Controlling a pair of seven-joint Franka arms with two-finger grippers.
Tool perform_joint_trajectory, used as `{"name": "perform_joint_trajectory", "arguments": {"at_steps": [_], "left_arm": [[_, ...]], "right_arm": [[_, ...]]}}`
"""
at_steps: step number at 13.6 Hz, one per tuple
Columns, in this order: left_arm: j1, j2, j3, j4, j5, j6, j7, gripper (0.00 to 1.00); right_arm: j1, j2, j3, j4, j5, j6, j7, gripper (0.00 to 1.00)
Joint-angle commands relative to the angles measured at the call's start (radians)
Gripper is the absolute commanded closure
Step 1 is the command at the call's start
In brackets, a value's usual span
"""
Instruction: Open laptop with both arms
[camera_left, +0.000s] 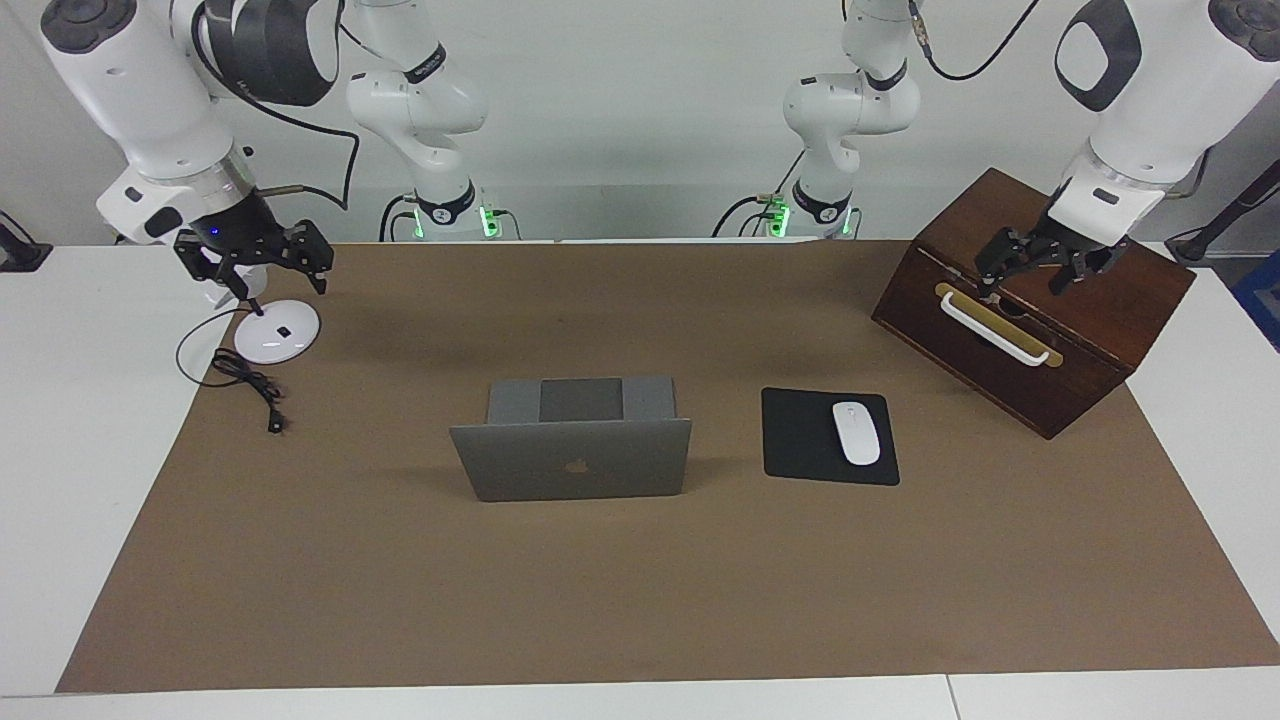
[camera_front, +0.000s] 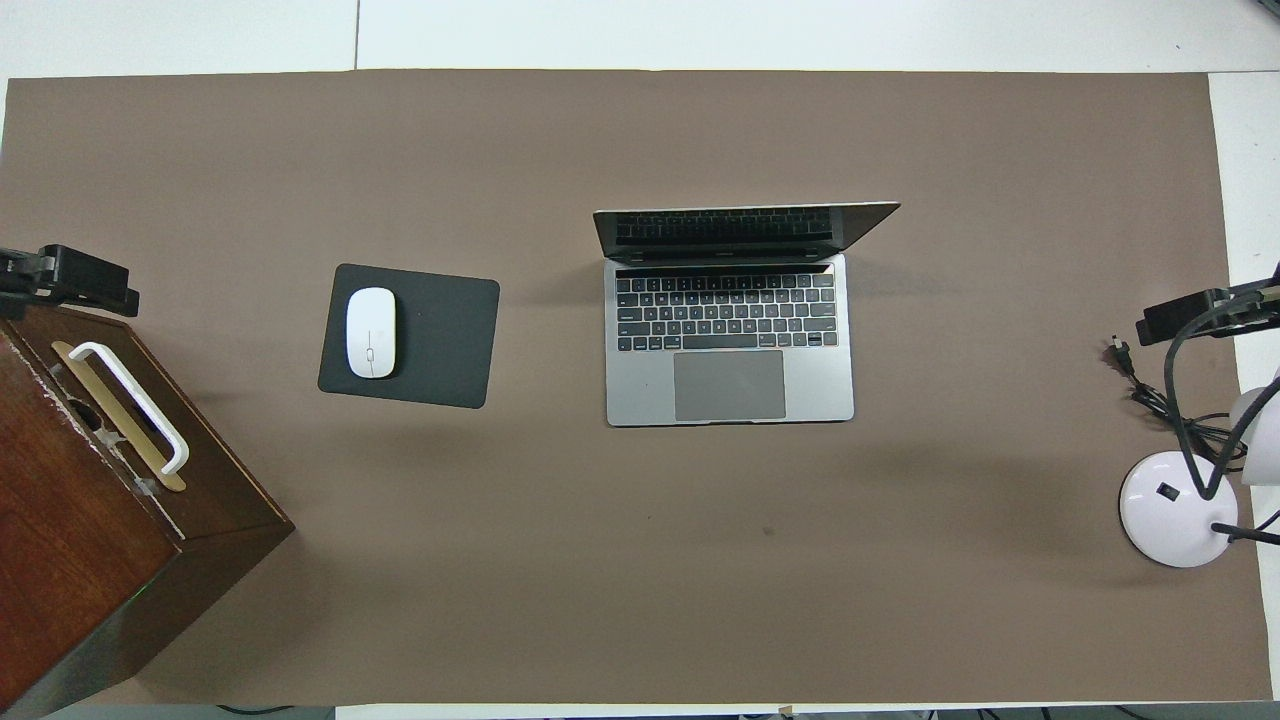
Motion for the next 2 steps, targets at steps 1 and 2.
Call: {"name": "perform_joint_trajectory", "arguments": {"at_steps": [1, 2], "left_arm": [[-0.009, -0.032, 0.006, -0.043, 0.013, 0.026, 0.01, 0.0], [-0.009, -0.032, 0.006, -0.043, 0.013, 0.026, 0.01, 0.0]], "right_arm": [[0.0, 0.002, 0.005, 0.013, -0.014, -0.015, 0.018, 0.0], [0.0, 0.004, 0.005, 0.013, -0.014, -0.015, 0.018, 0.0]]}}
